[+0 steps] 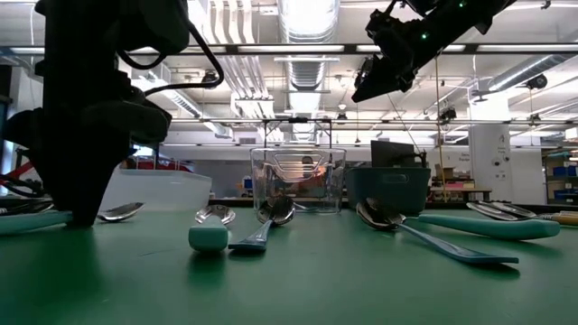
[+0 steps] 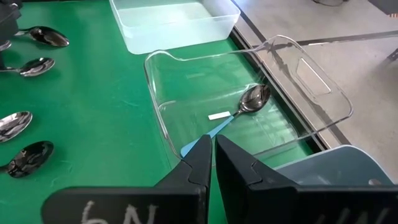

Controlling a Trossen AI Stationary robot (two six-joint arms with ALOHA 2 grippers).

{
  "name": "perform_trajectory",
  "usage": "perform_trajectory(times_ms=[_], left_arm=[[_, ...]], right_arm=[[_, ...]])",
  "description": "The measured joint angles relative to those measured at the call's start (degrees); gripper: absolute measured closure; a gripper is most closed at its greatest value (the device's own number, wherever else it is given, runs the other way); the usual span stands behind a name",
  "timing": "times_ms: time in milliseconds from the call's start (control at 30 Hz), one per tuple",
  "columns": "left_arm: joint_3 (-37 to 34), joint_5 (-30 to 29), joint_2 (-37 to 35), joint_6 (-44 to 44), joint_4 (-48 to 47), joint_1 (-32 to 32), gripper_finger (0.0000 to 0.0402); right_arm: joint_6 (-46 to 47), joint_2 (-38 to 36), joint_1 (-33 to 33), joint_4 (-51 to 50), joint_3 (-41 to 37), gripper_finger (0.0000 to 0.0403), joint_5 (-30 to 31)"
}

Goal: Sort silverware by color (type)
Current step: Put the green spoon into the white bin

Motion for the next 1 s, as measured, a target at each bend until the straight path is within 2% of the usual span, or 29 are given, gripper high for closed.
perform_trajectory(times_ms=[233,600,800,1000], left_arm=[[-0.1,-1.0,-0.4,0.4,0.2,0.0,0.0384],[-0.4,-2.6,-6.9,2.6,-1.6,1.6,0.0384],[-0.3,-4.8,-13.7,5.3,-5.0,4.4,0.0384],[-0.3,-10.3,-22.9,9.8,-8.2,9.9,0.0384]], right_arm=[[0.0,0.0,0.0,0.0,0.0,0.039,0.0],[0.2,0.0,0.0,0.0,-0.2,0.039,0.0],[0.2,0.0,0.0,-0.1,-0.6,0.039,0.0],[0.2,0.0,0.0,0.0,-0.7,0.039,0.0]])
